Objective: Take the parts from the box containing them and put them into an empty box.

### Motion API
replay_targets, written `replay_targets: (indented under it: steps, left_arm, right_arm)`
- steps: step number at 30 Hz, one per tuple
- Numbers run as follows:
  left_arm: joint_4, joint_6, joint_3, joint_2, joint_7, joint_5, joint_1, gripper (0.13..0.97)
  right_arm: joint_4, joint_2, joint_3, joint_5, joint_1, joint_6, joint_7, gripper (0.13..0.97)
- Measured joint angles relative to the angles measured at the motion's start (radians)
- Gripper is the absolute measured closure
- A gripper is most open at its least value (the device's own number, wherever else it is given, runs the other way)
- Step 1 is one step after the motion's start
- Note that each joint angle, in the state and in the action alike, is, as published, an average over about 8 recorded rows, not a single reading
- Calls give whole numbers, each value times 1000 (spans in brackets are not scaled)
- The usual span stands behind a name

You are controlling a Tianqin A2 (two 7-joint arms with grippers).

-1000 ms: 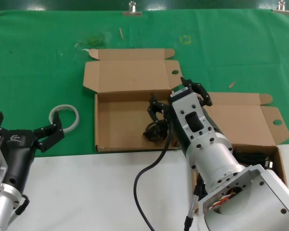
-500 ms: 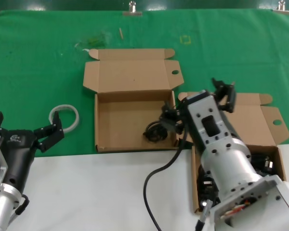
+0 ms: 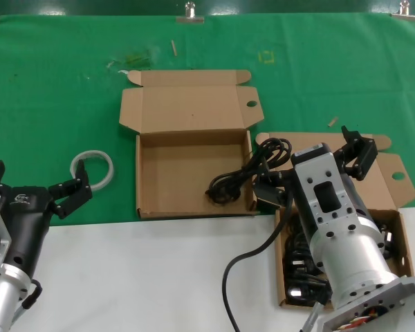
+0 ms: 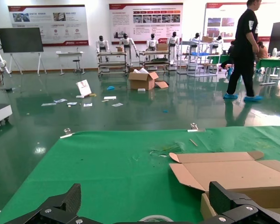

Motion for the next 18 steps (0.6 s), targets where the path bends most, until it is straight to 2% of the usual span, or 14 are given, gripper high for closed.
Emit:
replay_targets:
  steps: [4, 18]
  left_arm:
    - [0, 0, 0, 0, 0, 0, 0, 132]
    - [0, 0, 0, 0, 0, 0, 0, 132]
  right_arm:
    - [-8, 0, 10, -15, -3, -18, 24, 138]
    - [-82, 0, 92, -139, -25, -172, 232, 129]
